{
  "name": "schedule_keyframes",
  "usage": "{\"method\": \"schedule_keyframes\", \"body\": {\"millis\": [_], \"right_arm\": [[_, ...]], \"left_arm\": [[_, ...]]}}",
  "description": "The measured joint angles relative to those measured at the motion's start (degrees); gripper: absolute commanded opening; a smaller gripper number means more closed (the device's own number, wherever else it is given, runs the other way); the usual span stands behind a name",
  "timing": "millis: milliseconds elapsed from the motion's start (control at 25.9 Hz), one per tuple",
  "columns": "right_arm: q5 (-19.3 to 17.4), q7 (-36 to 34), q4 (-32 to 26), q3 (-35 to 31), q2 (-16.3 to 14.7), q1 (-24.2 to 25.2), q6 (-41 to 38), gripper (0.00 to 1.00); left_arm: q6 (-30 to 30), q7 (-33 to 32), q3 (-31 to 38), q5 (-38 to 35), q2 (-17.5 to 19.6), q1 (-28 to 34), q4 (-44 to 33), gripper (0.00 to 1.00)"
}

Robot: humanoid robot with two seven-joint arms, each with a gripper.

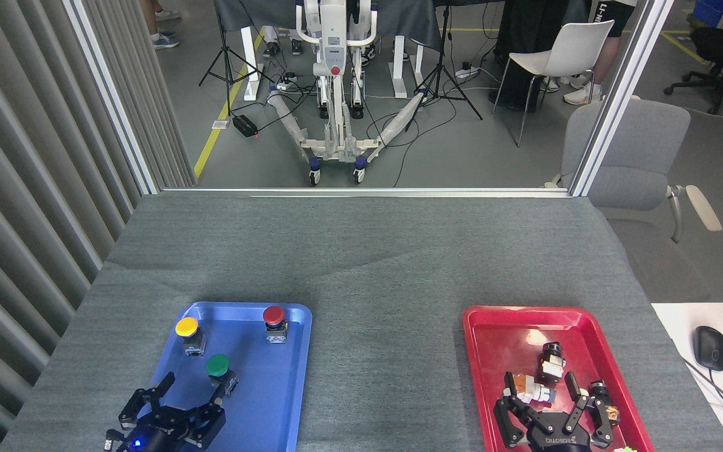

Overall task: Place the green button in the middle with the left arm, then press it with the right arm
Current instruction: 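Lift the green button and carry it out of the tray toward the table middle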

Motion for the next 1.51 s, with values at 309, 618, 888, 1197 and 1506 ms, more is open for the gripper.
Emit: {"method": "schedule_keyframes", "body": {"millis": [309,618,888,1197,1506], "right_arm": [[-0.04,0.01,0.26,0.01,-0.11,-0.1,-0.11,1.0],[0.0,0.16,0.37,0.01,-0.16,-0.27,-0.11,1.0],[0.02,0.04,0.42,0.02,-0.26,-0.27,-0.11,1.0],[0.02,-0.02,0.42,0.05,-0.45,-0.27,-0.61,1.0],[0.02,-0.03,0.65,0.01,-0.55,-0.27,-0.72,1.0]], "left_arm": [[-2.09,-0.42,-1.44,-0.67,-0.16,-4.74,6.5,0.99],[-1.66,-0.51,-4.95,-0.76,-0.5,-8.49,11.6,0.24],[-1.54,-0.19,-5.29,-0.87,-0.39,-8.52,11.88,0.0],[-5.07,0.62,-7.4,-0.7,-1.21,-6.5,-0.77,0.0],[-5.83,-0.35,-22.92,-4.75,-12.7,-15.99,8.55,0.0]]}}
